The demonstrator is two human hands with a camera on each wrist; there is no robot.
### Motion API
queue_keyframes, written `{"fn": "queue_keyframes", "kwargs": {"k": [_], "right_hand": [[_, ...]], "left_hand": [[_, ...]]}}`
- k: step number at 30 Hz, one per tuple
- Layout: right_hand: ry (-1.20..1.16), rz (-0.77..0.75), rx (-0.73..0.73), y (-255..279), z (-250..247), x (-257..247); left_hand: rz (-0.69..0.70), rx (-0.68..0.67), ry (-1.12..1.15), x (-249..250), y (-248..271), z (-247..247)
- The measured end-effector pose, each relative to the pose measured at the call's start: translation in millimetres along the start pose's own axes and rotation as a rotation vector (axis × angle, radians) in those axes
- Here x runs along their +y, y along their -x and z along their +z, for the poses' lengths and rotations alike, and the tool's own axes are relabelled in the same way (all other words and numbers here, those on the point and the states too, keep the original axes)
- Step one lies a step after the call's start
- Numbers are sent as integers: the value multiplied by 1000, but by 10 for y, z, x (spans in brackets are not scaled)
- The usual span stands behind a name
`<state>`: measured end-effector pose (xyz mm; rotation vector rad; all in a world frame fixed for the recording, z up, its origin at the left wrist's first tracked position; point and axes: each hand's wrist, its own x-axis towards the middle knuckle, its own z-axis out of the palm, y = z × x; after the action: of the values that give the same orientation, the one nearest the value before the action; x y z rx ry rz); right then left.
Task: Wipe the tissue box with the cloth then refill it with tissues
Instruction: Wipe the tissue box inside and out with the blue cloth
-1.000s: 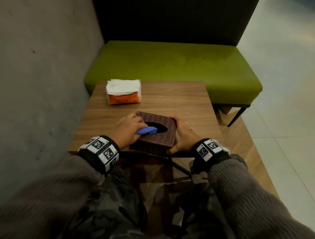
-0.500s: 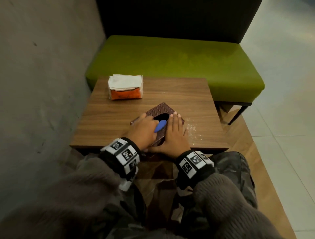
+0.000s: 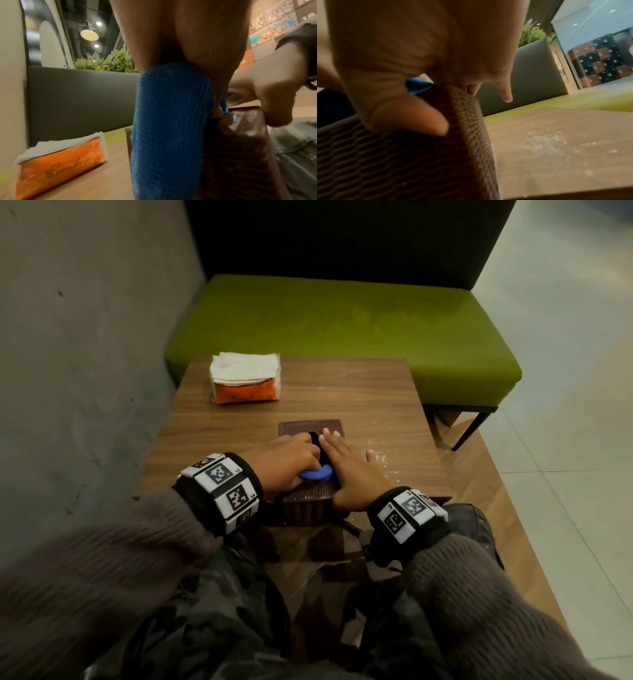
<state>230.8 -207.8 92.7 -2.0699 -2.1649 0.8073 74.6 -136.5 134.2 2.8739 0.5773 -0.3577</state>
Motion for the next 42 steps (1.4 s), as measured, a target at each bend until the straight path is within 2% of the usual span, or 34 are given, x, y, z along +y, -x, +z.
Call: {"fn": "queue_keyframes", "kwargs": {"k": [3,6,8,11,16,19,22,25,28,31,34,36,39,42], "right_hand": [[-89,-47,-1,18,-74,104],[-109,-28,85,47,-162,173],[-88,-6,110,69,-148,119],[-39,27,20,84,23,-2],[-241,88,75,39,165,7],[-268,141,185,24,182,-11],[-235,103,176,23,149,62],[-204,84,179,5,121,127],[-220,98,212,-28,126,127],[-255,112,233,-41,149,108],[-292,133,281,-36,174,110],[-294,129,287,-2,170,134],[-268,90,242,47,158,166],[-261,90,237,38,150,148]], "left_hand": [[35,2,1,-6,4,36],[19,56,49,8,-33,54],[-48,109,128,35,-69,124],[-182,170,175,110,-107,232],[-289,305,126,269,-145,319],[-188,304,133,201,-99,323],[-54,298,77,-162,23,269],[-40,280,8,-416,74,198],[-183,373,88,-234,1,260],[-310,323,160,158,-164,319],[-431,399,164,418,-285,361],[-356,441,197,408,-234,437],[-122,407,229,93,-11,470],[-94,459,166,-344,64,448]]}}
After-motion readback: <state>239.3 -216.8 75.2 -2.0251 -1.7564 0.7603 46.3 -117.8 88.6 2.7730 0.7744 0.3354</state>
